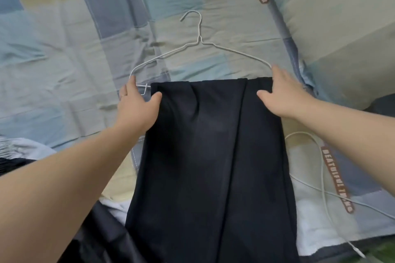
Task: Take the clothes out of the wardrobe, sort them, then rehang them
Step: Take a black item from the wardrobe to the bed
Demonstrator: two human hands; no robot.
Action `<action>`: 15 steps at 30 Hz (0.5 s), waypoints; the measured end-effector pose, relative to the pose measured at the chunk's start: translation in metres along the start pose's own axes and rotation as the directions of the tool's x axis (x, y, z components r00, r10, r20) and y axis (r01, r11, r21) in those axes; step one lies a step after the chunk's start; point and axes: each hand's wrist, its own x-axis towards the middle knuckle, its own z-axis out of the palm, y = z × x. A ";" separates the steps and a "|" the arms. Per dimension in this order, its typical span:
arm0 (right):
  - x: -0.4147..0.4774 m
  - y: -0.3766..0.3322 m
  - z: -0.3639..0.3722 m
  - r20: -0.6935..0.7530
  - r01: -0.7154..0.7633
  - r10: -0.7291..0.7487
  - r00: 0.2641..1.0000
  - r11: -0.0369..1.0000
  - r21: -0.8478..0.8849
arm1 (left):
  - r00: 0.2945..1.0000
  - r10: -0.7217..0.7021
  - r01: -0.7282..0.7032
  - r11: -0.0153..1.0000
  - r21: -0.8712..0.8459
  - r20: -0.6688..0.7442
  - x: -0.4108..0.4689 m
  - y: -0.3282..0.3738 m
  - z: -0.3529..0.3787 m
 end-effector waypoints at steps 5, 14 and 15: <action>0.031 -0.003 0.010 -0.039 -0.024 0.035 0.999 0.964 0.263 | 0.994 -0.111 0.111 0.983 -0.148 0.007 0.030 0.013 0.004; 0.030 0.005 -0.025 0.112 -0.189 0.223 0.968 0.366 0.911 | 0.986 -0.167 0.158 0.954 -0.254 -0.014 0.027 0.026 0.000; 0.026 0.006 -0.032 0.117 -0.187 0.224 0.968 0.321 0.929 | 0.985 -0.174 0.167 0.943 -0.286 0.000 0.026 0.031 -0.002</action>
